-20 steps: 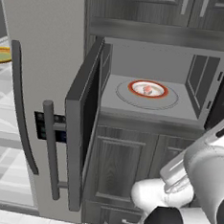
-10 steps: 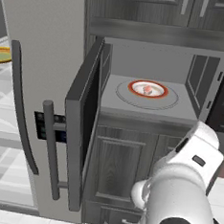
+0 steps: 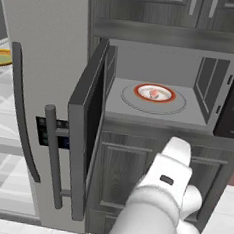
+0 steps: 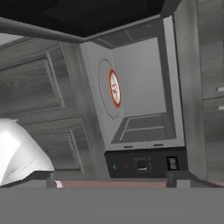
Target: Transport the steak from the fridge to the microwave and turn on the microwave.
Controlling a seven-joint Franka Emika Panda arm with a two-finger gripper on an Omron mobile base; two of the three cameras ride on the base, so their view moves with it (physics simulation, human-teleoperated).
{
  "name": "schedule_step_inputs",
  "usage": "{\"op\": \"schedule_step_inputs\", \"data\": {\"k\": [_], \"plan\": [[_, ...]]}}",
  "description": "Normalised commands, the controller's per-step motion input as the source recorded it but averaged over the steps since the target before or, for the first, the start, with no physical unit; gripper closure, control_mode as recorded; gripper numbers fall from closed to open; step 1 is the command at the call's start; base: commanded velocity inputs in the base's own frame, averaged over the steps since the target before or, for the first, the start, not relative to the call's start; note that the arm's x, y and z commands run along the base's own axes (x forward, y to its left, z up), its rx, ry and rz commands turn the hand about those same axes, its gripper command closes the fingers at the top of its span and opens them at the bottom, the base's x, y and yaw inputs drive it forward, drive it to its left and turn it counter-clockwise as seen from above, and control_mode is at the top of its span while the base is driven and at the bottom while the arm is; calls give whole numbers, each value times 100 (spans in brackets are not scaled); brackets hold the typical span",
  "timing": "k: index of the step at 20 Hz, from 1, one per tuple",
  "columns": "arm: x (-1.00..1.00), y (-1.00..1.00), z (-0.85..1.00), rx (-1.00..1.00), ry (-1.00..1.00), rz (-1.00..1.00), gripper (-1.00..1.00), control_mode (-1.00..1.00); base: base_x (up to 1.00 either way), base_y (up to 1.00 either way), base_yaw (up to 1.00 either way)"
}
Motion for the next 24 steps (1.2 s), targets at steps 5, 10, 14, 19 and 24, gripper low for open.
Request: {"op": "schedule_step_inputs", "data": {"k": [5, 10, 14, 19, 24], "plan": [[-14, 36, -20, -16, 0, 0, -100, -100, 0, 0, 0], [-12, 46, -18, -16, 0, 0, -100, -100, 0, 0, 0], [-2, 52, -21, -12, 0, 0, -100, -100, 0, 0, 0], [0, 49, -22, -6, 0, 0, -100, -100, 0, 0, 0], [0, 48, -28, -8, 0, 0, -100, -100, 0, 0, 0]]}}
